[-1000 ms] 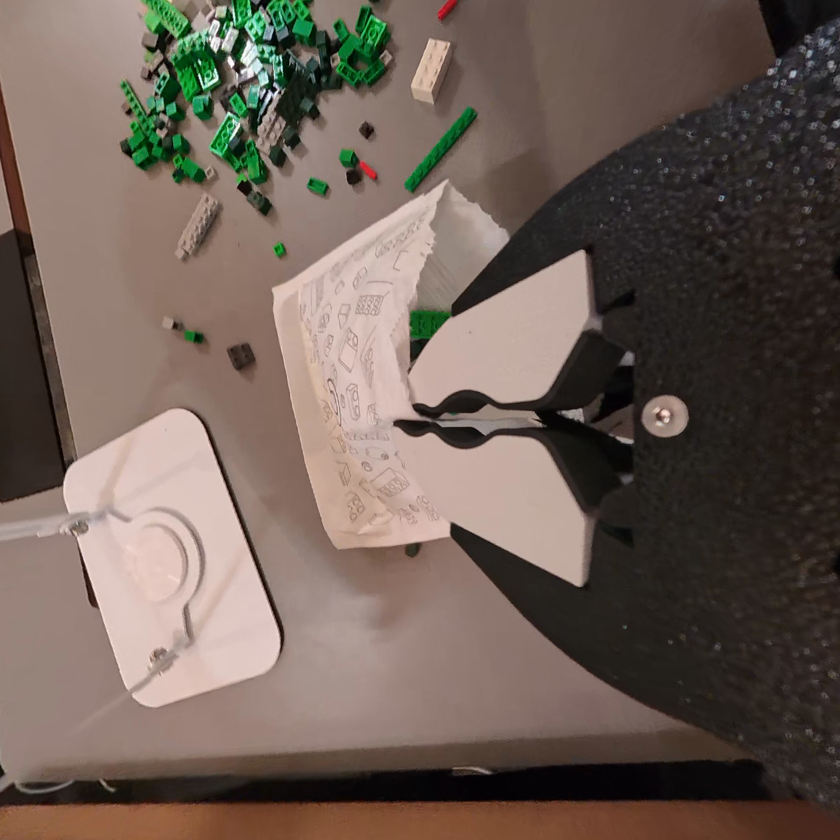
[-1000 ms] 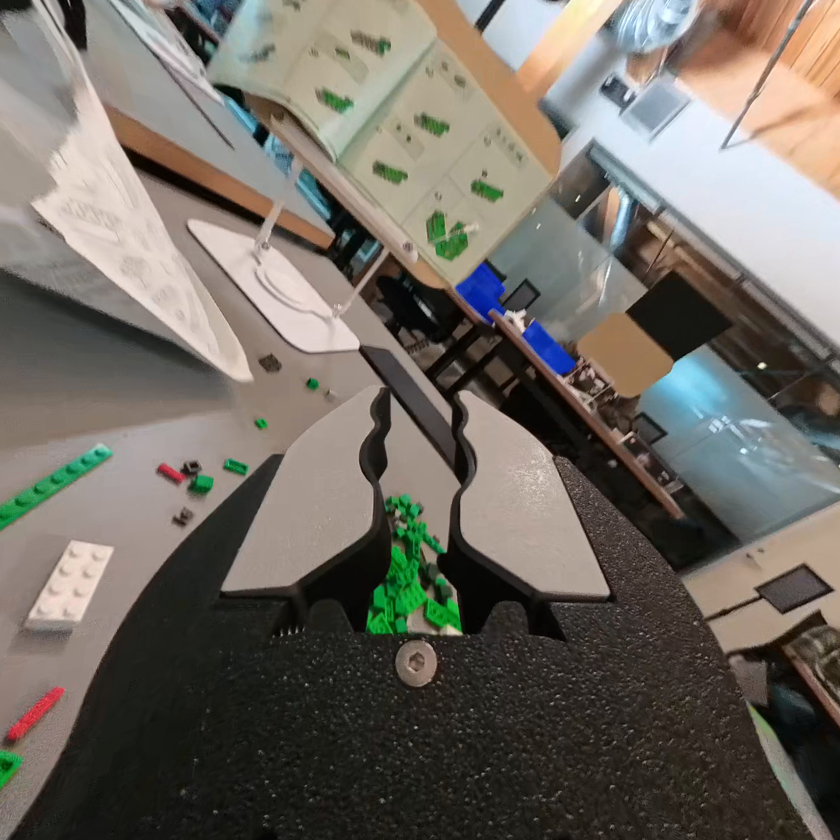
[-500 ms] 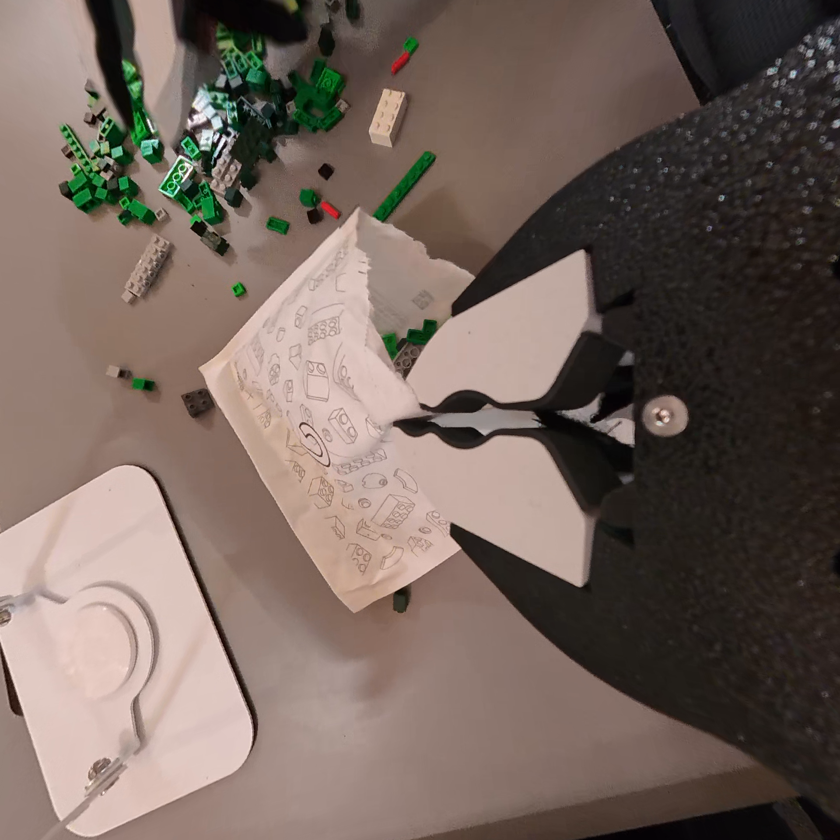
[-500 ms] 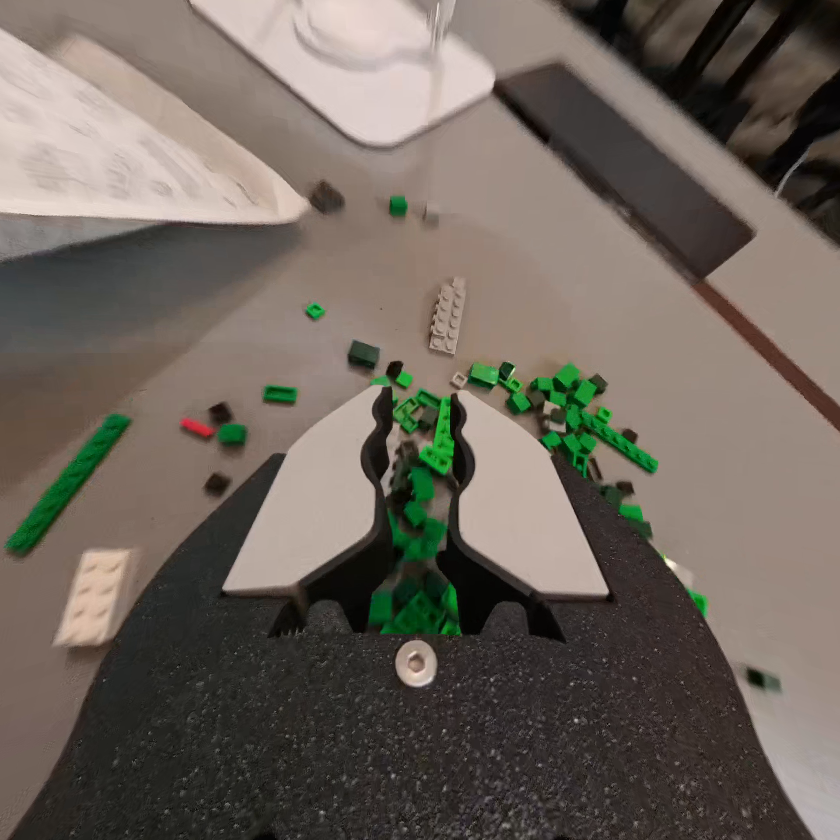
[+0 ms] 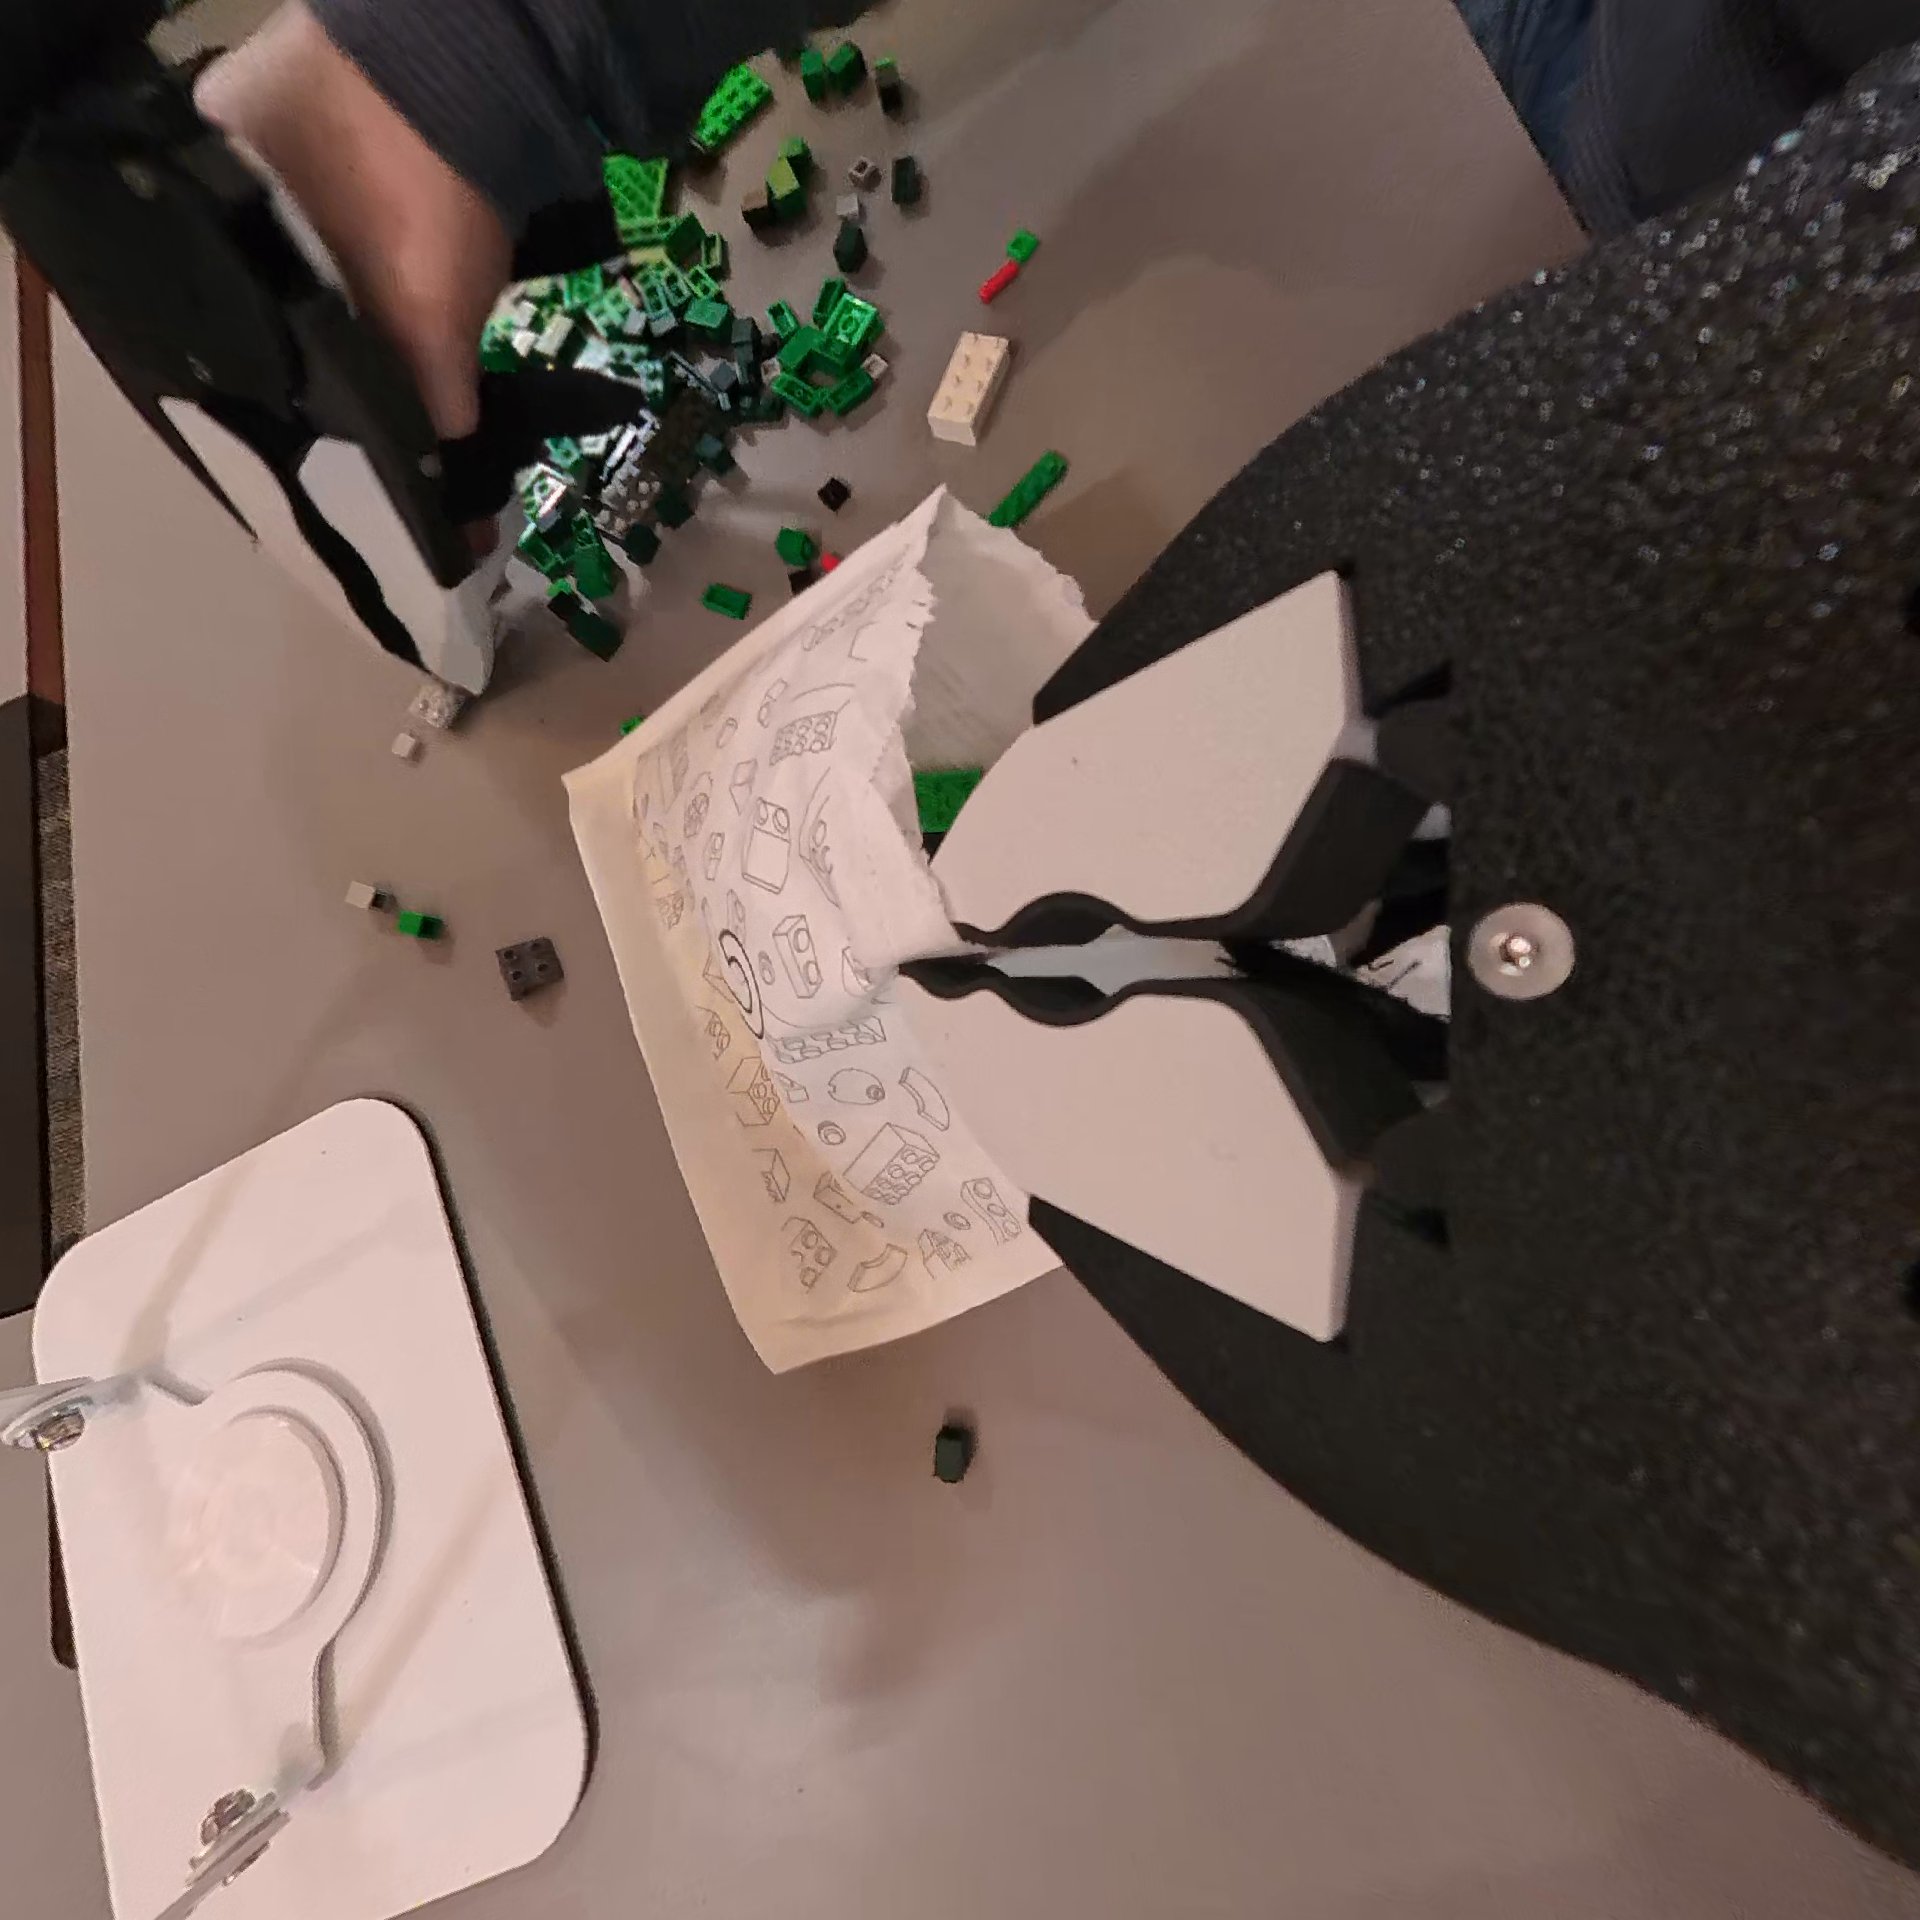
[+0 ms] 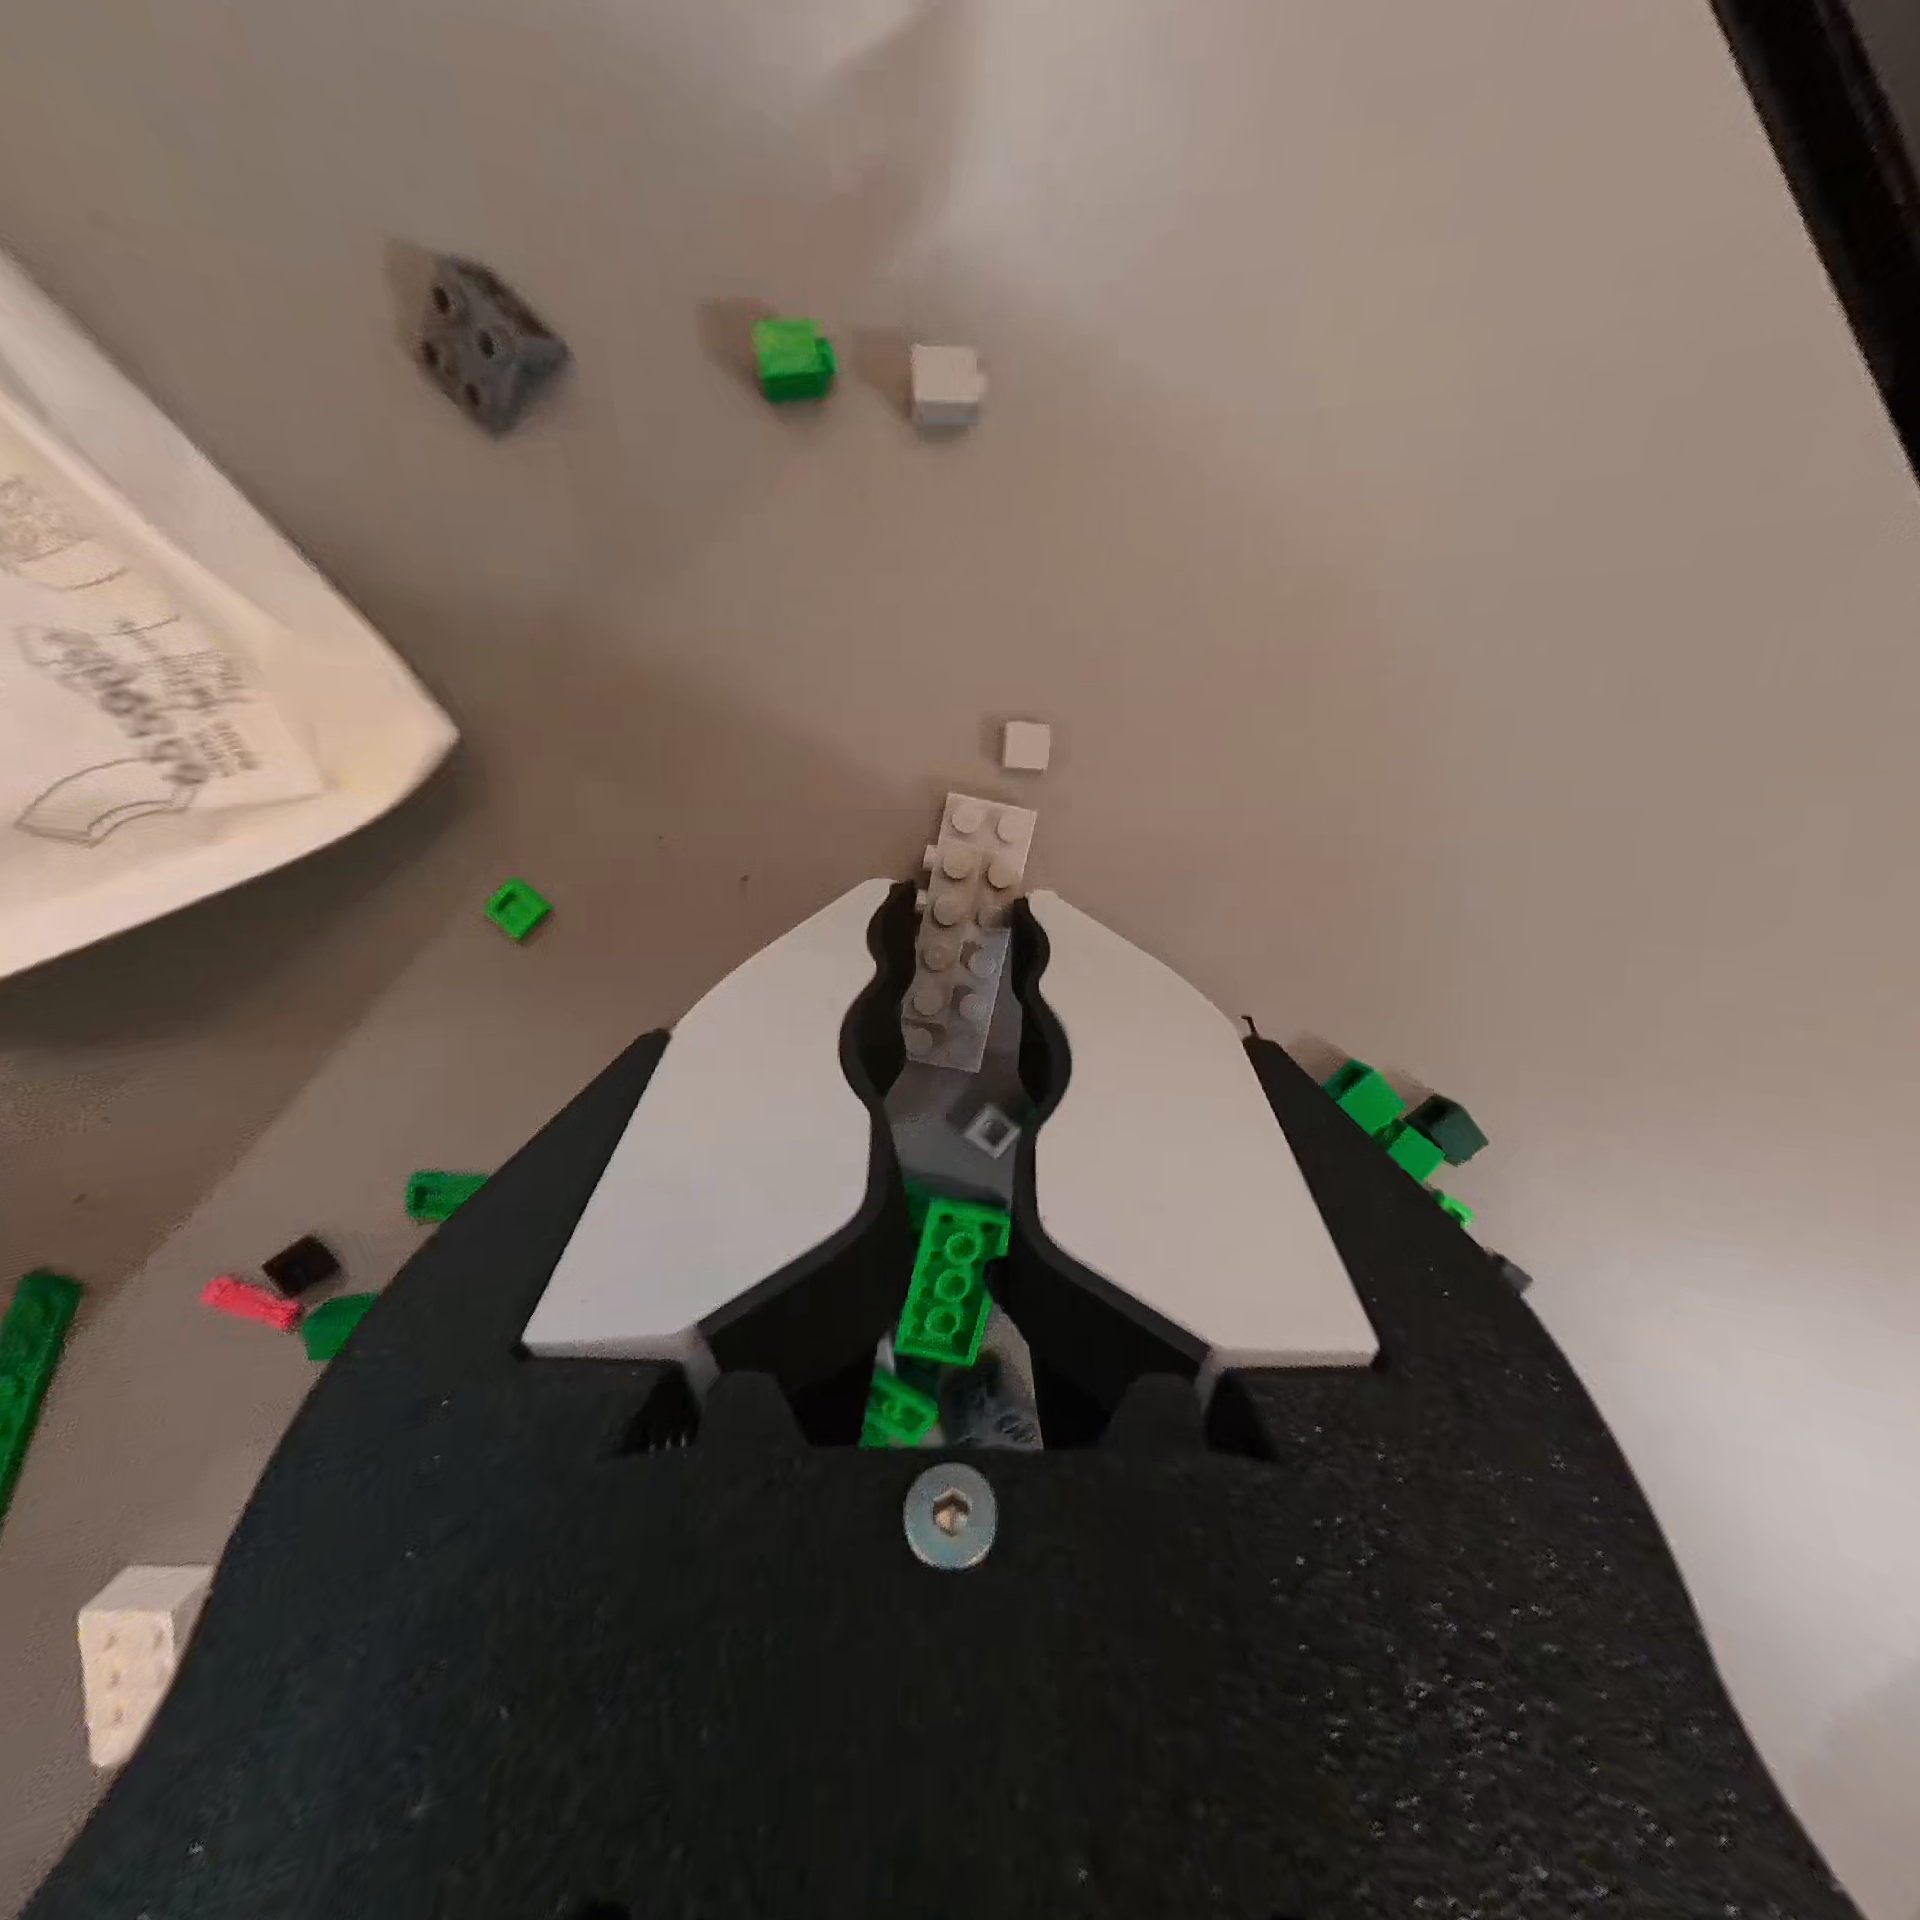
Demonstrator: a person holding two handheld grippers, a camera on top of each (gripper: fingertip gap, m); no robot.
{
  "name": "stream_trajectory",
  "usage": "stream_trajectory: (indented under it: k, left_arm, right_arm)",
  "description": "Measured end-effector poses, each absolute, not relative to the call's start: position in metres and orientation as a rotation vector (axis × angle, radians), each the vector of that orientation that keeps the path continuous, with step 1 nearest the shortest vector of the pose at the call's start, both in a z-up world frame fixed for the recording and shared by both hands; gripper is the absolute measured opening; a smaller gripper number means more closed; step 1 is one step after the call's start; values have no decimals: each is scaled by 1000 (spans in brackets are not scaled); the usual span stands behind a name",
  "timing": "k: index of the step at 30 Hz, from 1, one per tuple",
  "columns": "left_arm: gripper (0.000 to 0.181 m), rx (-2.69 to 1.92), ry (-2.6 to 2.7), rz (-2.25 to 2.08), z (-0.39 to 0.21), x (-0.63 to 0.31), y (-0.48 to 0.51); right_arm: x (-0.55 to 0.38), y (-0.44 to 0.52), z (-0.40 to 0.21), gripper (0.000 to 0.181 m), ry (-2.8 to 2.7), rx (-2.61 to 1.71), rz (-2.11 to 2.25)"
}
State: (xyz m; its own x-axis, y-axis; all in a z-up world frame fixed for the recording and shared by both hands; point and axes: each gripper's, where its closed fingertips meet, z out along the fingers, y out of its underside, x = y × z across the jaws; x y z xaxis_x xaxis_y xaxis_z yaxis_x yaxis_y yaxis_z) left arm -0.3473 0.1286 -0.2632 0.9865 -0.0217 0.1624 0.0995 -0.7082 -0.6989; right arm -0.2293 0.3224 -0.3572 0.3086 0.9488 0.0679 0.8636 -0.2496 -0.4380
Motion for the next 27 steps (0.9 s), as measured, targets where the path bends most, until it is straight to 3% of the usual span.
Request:
stream_trajectory:
  k: [5, 9, 13, 21, 24, 27]
  left_arm:
    - [0, -2312, -81, -210, -260, -344, 137]
    - [0, -2309, -57, -219, -260, -336, 141]
    - [0, -2316, -16, -218, -261, -328, 142]
    - [0, -2311, 42, -233, -257, -321, 139]
    - [0, -2318, 53, -229, -258, -321, 139]
    - [0, -2321, 60, -213, -259, -324, 138]
  right_arm:
    - [-242, 251, -269, 17, -1598, -1679, 466]
    - [-250, 142, -205, 17, -1731, -1176, 653]
    - [-263, 82, -221, 17, -1914, -921, 545]
    - [-293, 94, -270, 22, -1952, -819, 144]
    - [-291, 89, -270, 31, -1941, -828, 181]
    - [-280, 82, -257, 27, -1875, -838, 312]
